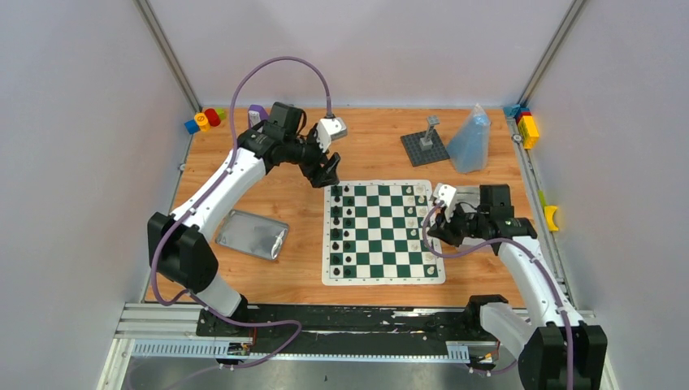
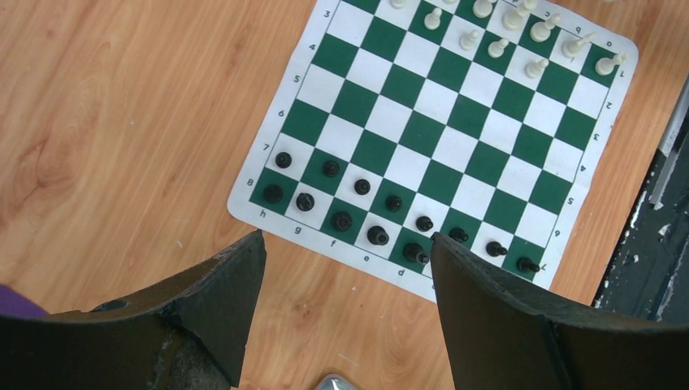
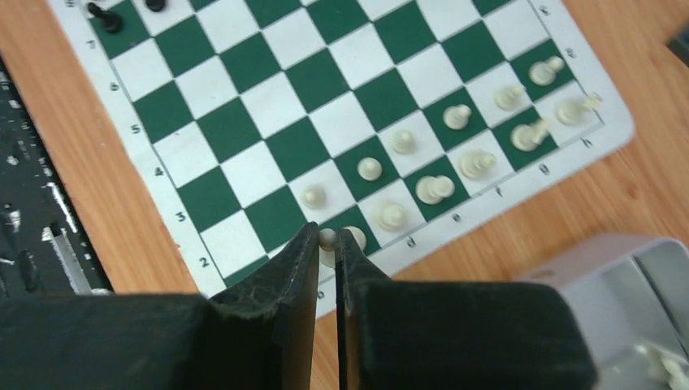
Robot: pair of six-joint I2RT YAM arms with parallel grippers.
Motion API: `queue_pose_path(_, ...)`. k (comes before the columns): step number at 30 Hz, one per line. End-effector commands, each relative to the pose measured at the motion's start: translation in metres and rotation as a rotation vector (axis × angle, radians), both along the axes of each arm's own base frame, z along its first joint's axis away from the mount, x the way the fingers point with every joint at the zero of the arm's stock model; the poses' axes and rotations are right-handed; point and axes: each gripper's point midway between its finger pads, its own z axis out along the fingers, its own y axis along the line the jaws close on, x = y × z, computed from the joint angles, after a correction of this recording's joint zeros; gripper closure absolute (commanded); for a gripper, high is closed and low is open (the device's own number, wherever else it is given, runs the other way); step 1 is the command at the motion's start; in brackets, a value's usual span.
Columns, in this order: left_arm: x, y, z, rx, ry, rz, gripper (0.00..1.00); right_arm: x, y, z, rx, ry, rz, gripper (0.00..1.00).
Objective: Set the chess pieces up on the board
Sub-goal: Place the chess piece on the chessboard.
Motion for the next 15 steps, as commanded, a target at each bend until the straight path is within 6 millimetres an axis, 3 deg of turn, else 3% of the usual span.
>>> queue_pose_path(1,0.016,0.004,0.006,0.001,-0.049,0.005,0.18,-0.011,0.039,0.013,0.180,-0.100,0.230,1.00)
queue_pose_path(11,0.019,0.007,-0.009,0.012,-0.025,0.030,0.18,-0.019,0.087,-0.004,0.306,-0.058,0.430,0.99)
queue_pose_path(15,0.019,0.012,-0.013,0.033,-0.028,0.042,0.18,-0.010,0.108,-0.012,0.236,-0.064,0.445,1.00)
